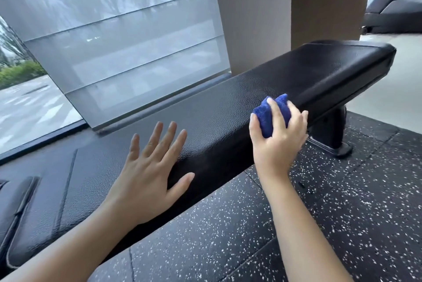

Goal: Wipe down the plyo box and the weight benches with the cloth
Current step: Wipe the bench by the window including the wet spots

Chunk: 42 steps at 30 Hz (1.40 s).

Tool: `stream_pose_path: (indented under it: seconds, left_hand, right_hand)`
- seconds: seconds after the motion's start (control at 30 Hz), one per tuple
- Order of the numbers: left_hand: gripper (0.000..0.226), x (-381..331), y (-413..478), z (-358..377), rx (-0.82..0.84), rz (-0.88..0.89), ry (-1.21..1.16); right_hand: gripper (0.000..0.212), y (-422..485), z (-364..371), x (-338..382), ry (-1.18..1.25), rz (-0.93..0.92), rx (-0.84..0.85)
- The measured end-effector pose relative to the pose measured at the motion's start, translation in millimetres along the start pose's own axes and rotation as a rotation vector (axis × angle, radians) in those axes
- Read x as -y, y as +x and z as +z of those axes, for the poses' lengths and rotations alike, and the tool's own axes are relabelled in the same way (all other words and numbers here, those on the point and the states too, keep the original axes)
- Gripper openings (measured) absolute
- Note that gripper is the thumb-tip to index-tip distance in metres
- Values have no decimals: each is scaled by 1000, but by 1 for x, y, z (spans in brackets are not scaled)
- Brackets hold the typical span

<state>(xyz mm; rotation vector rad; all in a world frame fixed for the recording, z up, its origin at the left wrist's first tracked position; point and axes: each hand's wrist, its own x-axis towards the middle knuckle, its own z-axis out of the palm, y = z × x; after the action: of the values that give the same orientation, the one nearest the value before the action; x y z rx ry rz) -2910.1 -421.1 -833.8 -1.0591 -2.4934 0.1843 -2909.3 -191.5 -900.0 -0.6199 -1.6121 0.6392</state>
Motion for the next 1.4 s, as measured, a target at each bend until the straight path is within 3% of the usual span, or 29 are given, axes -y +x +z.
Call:
stream_pose_path:
  seconds: [0.3,0.4,0.63,0.77,0.93,1.1,1.27,1.4]
  left_hand:
    - [65,-3,-5,-7,-186,-51,-37]
    - [64,10,-34,-8,-280,-163,17]
    - [62,51,-101,-8,-250,-384,65]
    - [62,56,-110,-7,-226,-379,53]
    - [60,62,-121,-5,-223,-328,46]
    - [58,69,-129,-7,-216,-303,27]
    - [60,71,-131,-7,-244,-418,-86]
    - [62,69,-130,-5,-256,-436,-112]
  right_hand:
    - [45,-54,-9,53,51,48,53]
    - [45,-86,-15,87,66,23,98]
    - [46,-170,-34,167,67,-58,234]
    - [46,-158,-31,145,52,-159,229]
    - [45,-112,-17,100,22,-84,132]
    - [44,-138,-23,133,51,-40,164]
    - [46,-180,-33,176,50,-118,226]
    - [46,-172,-32,157,37,-258,216]
